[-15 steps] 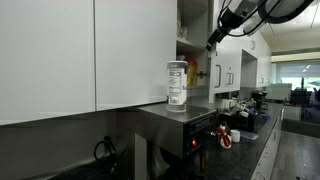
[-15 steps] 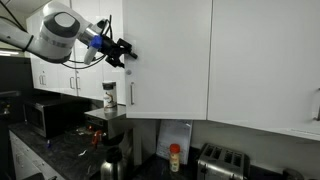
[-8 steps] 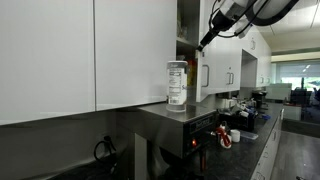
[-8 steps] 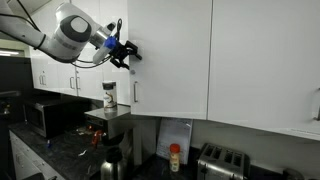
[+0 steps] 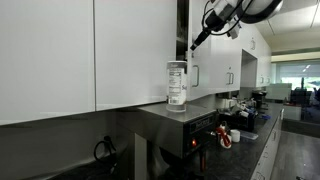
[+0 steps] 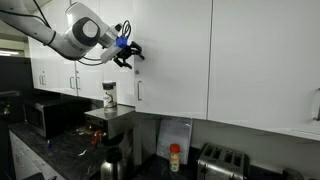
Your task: Open the right cabinet door and take out the sugar bottle, the close the door
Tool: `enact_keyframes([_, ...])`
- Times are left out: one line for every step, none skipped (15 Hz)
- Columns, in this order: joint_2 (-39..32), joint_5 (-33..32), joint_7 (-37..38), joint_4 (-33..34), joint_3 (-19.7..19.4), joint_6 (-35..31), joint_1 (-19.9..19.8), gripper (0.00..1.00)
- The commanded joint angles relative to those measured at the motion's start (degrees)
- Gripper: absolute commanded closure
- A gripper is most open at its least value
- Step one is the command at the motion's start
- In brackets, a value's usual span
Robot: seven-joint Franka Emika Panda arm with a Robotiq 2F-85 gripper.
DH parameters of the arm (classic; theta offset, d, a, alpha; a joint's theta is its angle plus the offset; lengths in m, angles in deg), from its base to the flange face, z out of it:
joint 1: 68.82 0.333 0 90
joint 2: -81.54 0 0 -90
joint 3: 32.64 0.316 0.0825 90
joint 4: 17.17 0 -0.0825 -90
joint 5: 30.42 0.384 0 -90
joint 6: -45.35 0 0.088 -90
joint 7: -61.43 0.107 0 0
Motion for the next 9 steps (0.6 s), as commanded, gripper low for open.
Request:
enact_keyframes([-3.2, 2.5, -6.1, 3.3, -4.6, -0.9, 6.0, 0.00])
enact_keyframes([-3.4, 3.0, -7.3, 3.7, -5.6, -0.9, 7.4, 0.00])
enact_keyframes([-3.7, 3.5, -8.4, 4.2, -6.8, -0.9, 8.8, 0.00])
enact_keyframes([-4.0, 4.0, -9.5, 4.6, -8.0, -0.8, 10.4, 0.00])
enact_keyframes([-4.1, 4.4, -10.5, 5.0, -9.3, -0.8, 11.9, 0.00])
enact_keyframes([-4.2, 4.7, -11.4, 5.2, -10.4, -0.8, 13.1, 0.00])
enact_keyframes([-4.1, 4.9, -12.2, 5.4, -11.5, -0.7, 14.2, 0.00])
enact_keyframes([-4.1, 5.1, -12.9, 5.6, -12.6, -0.8, 15.2, 0.00])
enact_keyframes([-4.1, 5.1, -13.5, 5.8, -13.7, -0.9, 16.1, 0.00])
